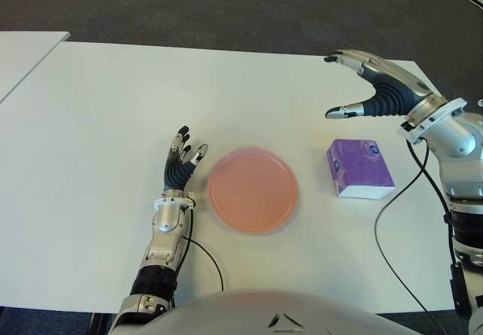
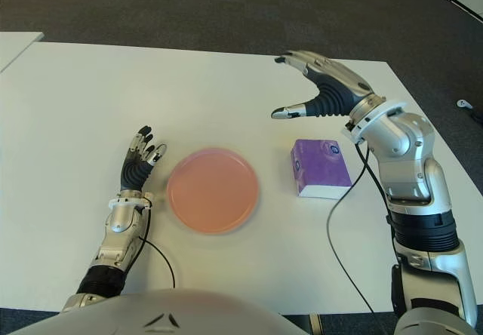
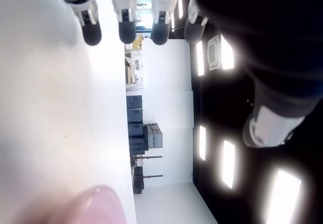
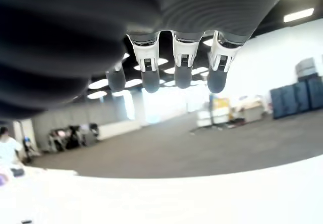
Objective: Put the tissue paper into the plate.
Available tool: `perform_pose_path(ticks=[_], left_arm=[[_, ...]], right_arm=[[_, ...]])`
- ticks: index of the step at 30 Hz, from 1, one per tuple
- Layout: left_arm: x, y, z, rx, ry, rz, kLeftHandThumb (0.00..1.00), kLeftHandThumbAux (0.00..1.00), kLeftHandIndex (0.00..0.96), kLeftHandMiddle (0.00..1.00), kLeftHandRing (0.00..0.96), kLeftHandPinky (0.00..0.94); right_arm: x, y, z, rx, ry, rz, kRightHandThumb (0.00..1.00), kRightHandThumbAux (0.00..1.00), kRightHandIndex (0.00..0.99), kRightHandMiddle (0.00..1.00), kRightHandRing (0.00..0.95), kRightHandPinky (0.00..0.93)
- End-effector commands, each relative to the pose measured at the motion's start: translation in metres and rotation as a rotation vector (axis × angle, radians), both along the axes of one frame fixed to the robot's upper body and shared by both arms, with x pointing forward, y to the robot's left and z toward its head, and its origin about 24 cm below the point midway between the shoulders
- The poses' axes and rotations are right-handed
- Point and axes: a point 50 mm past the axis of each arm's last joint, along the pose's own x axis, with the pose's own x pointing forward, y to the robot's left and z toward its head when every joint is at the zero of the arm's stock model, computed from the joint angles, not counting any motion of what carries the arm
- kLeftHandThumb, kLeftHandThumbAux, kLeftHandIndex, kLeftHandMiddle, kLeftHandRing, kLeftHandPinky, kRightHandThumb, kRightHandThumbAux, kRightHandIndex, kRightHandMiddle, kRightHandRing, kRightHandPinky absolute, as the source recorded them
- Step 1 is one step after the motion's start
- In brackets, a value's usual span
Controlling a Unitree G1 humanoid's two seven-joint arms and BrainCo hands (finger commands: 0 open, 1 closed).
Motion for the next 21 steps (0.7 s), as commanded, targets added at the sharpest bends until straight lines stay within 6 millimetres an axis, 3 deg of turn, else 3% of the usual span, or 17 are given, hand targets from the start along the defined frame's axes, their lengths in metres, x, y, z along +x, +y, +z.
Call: perform_pose_path(ticks=[1,8,21], left_arm=[[-0.007,0.003,-0.015,-0.022,0.090,-0.003,0.000,0.569,0.000,0.000,0.000,0.000],[-0.007,0.006,-0.015,-0.036,0.091,-0.005,0.000,0.587,0.000,0.000,0.000,0.000],[-0.007,0.007,-0.015,-0.034,0.091,0.007,0.000,0.593,0.000,0.000,0.000,0.000]], right_arm=[[0.004,-0.010,-0.025,-0.150,0.037,0.039,0.393,0.240,0.000,0.000,0.000,0.000],[0.007,-0.032,-0.039,-0.270,0.008,0.062,0.372,0.172,0.000,0.000,0.000,0.000],[0.011,-0.045,-0.062,-0.354,-0.051,0.071,0.321,0.140,0.000,0.000,0.000,0.000]])
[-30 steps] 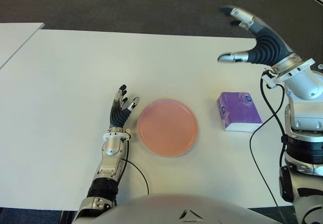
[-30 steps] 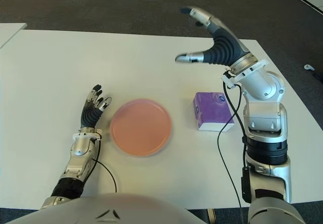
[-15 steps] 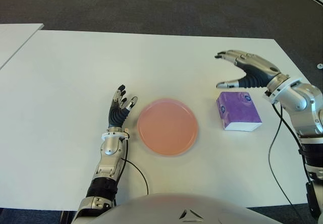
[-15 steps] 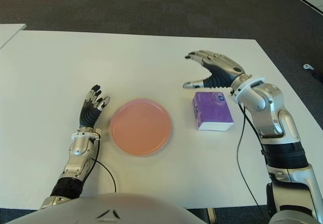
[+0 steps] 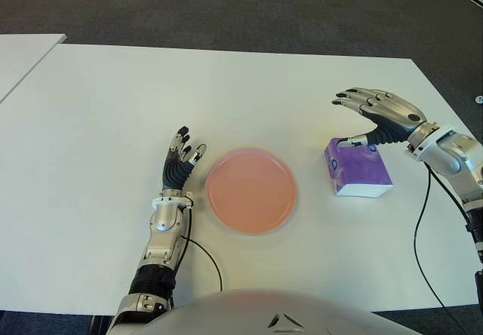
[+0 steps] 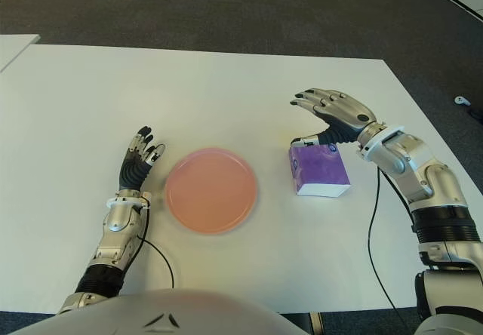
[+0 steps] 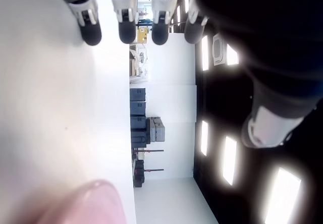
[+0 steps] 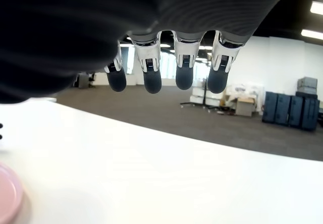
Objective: Put the tissue paper into the plate.
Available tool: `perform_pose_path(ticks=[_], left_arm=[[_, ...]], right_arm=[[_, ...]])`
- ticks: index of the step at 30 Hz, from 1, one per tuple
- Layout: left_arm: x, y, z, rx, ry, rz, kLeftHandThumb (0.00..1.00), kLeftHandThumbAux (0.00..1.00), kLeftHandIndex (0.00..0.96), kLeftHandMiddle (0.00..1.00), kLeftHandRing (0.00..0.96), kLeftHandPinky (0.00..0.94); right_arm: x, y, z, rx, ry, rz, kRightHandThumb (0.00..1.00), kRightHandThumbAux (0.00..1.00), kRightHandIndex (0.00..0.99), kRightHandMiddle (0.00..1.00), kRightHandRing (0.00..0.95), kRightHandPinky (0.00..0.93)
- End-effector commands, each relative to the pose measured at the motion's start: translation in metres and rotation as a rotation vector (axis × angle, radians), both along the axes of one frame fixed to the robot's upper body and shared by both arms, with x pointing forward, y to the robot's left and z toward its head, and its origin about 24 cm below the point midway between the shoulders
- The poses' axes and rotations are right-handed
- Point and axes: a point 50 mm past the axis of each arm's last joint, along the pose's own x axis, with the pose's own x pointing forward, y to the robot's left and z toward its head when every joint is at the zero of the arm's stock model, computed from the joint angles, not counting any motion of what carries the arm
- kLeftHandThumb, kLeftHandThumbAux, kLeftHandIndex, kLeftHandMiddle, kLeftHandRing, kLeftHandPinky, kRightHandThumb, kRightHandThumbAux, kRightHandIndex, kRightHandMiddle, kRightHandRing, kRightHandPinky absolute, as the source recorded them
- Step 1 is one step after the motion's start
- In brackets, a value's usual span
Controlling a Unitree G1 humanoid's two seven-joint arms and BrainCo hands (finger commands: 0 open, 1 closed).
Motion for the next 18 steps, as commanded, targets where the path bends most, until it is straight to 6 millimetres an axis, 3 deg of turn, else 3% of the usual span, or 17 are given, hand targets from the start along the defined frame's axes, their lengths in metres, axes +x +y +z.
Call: perform_pose_path(ticks=[1,18], left_arm=[[-0.009,0.003,-0.015,-0.002,0.083,0.014,0.000,0.592,0.000,0.000,0.000,0.000],[-0.008,0.004,-0.015,-0.010,0.085,0.022,0.000,0.593,0.000,0.000,0.000,0.000]], right_arm=[[0.001,-0.002,-0.012,-0.044,0.009,0.017,0.320,0.140,0.000,0.000,0.000,0.000],[0.005,-0.002,-0.031,-0.047,0.087,0.017,0.263,0.203,0.000,0.000,0.000,0.000]])
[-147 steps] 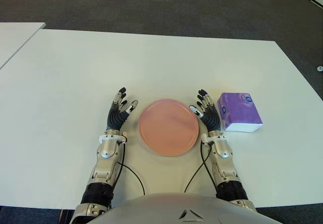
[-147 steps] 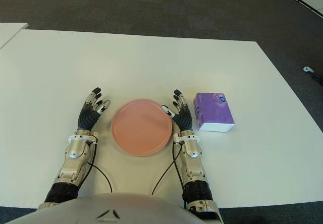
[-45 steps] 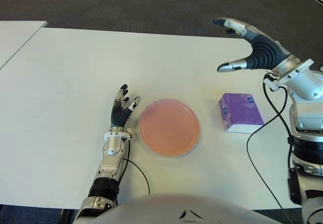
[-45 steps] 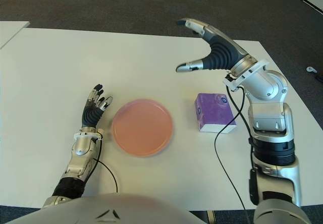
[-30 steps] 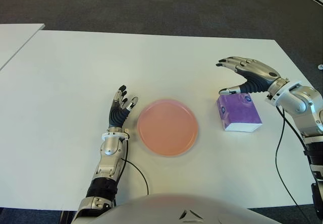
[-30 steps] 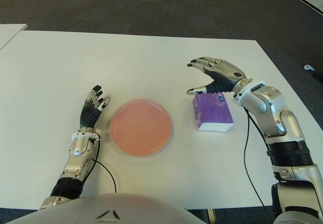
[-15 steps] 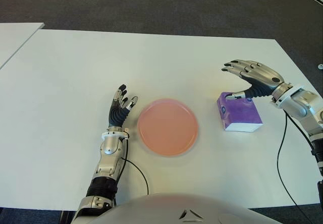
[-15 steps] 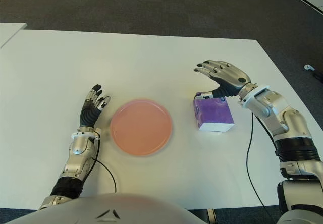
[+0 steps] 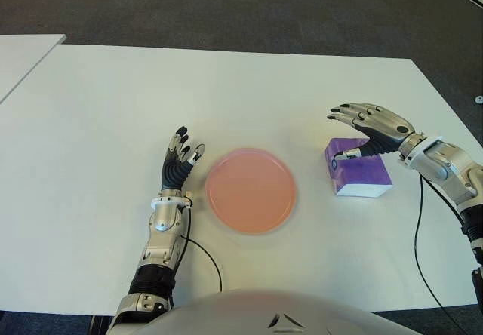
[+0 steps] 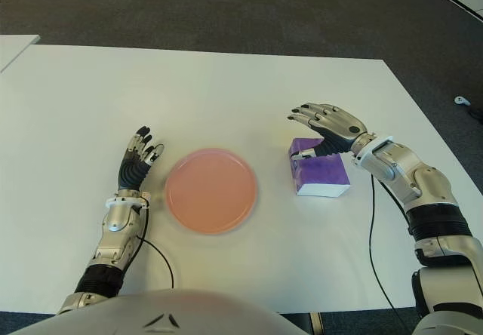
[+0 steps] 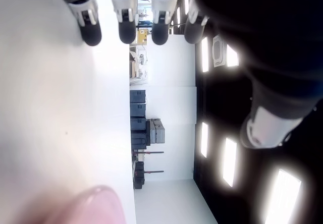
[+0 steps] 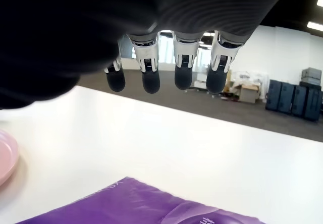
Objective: Put the tissue paper into the plate.
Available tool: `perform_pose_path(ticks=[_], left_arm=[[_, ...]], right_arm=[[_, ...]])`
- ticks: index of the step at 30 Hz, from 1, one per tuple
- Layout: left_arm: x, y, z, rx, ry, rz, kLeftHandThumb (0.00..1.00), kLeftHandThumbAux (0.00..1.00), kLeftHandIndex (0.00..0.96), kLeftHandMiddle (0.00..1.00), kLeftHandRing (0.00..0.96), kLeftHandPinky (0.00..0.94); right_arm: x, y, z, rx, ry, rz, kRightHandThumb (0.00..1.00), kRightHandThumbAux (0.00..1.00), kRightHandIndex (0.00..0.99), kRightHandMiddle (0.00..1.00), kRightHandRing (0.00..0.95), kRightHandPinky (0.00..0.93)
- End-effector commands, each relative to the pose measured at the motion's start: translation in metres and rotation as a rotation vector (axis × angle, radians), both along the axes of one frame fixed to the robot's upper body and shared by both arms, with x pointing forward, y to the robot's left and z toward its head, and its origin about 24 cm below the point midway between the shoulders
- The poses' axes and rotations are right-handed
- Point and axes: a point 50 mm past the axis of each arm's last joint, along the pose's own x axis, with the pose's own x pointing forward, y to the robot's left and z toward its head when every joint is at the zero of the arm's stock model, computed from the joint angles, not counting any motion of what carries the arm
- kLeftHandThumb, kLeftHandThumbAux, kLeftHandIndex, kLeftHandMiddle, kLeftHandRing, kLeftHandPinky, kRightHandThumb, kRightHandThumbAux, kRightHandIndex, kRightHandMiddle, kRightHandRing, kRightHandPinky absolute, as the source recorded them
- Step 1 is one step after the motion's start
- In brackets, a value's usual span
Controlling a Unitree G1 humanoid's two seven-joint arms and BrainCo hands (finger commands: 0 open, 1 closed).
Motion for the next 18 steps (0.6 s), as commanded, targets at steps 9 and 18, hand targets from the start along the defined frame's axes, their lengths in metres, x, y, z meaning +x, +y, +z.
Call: perform_pose_path(ticks=[9,18], left_arm=[[-0.0089,0.0030,-0.0142,-0.015,0.088,0.003,0.000,0.577,0.000,0.000,0.000,0.000],[-0.0100,0.0035,-0.0135,-0.022,0.083,0.000,0.000,0.567,0.000,0.000,0.000,0.000]], right_arm=[[0.0017,0.0021,-0.0025,0.020,0.044,0.001,0.258,0.214,0.000,0.000,0.000,0.000],[-0.0009,-0.0003,-0.0011,0.022,0.061,-0.003,0.249,0.228,0.000,0.000,0.000,0.000]])
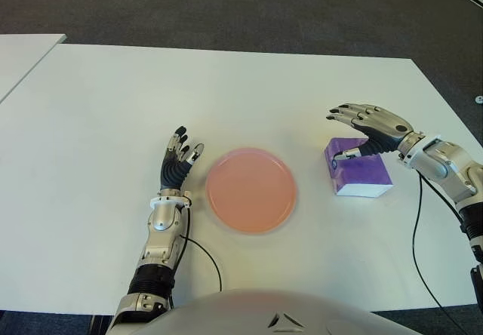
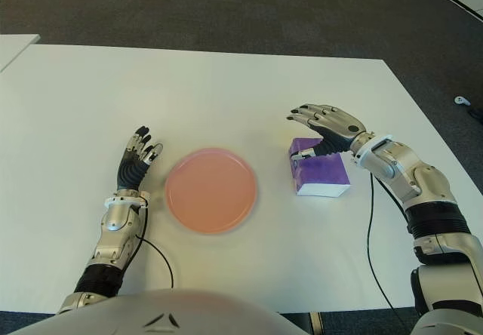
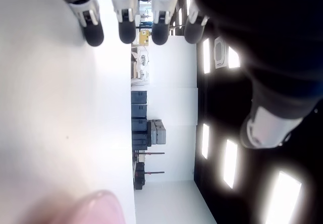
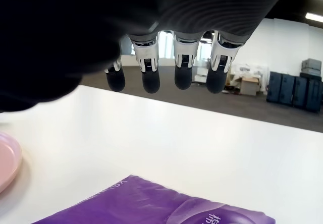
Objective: Put the tissue paper into the plate.
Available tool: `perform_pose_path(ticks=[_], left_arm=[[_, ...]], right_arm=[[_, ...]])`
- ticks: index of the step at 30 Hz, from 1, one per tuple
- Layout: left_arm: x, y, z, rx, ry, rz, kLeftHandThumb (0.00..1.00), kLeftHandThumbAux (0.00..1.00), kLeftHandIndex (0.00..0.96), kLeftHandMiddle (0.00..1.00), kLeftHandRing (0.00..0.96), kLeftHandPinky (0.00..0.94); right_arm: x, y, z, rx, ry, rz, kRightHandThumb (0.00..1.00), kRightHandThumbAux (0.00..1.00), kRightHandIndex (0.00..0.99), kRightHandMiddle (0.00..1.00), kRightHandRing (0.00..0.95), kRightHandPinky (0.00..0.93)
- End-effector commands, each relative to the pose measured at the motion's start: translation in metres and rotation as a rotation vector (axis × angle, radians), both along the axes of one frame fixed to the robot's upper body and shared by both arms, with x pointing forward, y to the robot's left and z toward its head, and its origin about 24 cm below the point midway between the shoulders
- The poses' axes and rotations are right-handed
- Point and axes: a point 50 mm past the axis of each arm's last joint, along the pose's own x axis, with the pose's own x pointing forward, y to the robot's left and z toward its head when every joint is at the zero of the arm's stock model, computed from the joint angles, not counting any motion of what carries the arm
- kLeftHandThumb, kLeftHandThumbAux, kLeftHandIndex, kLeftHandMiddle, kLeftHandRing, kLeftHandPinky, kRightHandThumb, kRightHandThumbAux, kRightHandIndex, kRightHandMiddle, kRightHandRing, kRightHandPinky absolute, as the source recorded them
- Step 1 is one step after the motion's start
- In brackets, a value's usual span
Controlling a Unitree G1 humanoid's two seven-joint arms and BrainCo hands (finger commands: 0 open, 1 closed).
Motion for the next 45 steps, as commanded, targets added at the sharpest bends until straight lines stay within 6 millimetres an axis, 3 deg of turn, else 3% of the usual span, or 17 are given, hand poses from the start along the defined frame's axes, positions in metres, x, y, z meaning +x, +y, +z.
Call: perform_pose_path(ticks=[1,17,21,26,32,45], left_arm=[[-0.010,0.002,-0.013,-0.012,0.076,0.002,0.000,0.567,0.000,0.000,0.000,0.000],[-0.011,0.005,-0.013,-0.002,0.084,0.005,0.000,0.569,0.000,0.000,0.000,0.000],[-0.010,0.005,-0.012,-0.004,0.080,0.002,0.000,0.570,0.000,0.000,0.000,0.000],[-0.011,0.005,-0.012,-0.007,0.083,0.001,0.000,0.575,0.000,0.000,0.000,0.000],[-0.010,0.006,-0.012,-0.009,0.084,-0.004,0.000,0.582,0.000,0.000,0.000,0.000],[-0.010,0.007,-0.012,0.008,0.077,-0.004,0.000,0.579,0.000,0.000,0.000,0.000]], right_arm=[[-0.003,-0.002,-0.001,-0.002,0.029,0.004,0.249,0.229,0.000,0.000,0.000,0.000],[-0.018,-0.012,0.020,-0.008,0.093,-0.029,0.277,0.136,0.000,0.000,0.000,0.000],[-0.043,-0.026,0.037,-0.022,0.042,-0.065,0.305,0.127,0.000,0.000,0.000,0.000],[-0.043,-0.028,0.032,-0.029,-0.004,-0.102,0.342,0.126,0.000,0.000,0.000,0.000],[-0.039,-0.035,0.009,-0.019,-0.032,-0.117,0.357,0.120,0.000,0.000,0.000,0.000],[-0.046,-0.037,-0.001,-0.030,-0.051,-0.095,0.330,0.120,0.000,0.000,0.000,0.000]])
